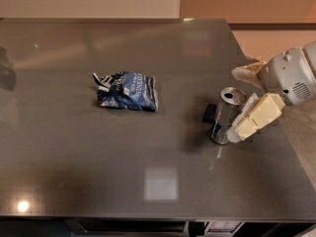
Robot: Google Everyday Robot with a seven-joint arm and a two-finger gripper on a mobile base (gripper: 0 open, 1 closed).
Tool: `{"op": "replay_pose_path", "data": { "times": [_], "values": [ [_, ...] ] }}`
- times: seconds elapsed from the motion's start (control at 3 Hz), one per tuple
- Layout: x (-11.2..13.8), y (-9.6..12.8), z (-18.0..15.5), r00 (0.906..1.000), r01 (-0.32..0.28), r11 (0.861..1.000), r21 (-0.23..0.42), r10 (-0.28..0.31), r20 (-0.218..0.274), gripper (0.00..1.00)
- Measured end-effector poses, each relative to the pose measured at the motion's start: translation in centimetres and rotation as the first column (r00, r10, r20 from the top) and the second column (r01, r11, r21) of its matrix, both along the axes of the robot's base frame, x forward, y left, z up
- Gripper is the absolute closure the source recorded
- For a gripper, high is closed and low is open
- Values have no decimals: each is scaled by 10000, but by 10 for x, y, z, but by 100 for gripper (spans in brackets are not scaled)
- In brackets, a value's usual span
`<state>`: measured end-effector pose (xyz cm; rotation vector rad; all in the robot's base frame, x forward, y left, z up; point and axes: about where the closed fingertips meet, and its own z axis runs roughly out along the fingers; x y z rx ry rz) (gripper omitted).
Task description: Move redbull can near rxbar blueberry
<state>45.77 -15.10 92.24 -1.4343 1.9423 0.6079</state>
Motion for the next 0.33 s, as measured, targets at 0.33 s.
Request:
{"op": "replay_pose_path", "data": {
  "times": [0.33],
  "values": [
    [0, 0, 0, 10000, -1, 10000, 0, 1, 0, 0]
  ]
}}
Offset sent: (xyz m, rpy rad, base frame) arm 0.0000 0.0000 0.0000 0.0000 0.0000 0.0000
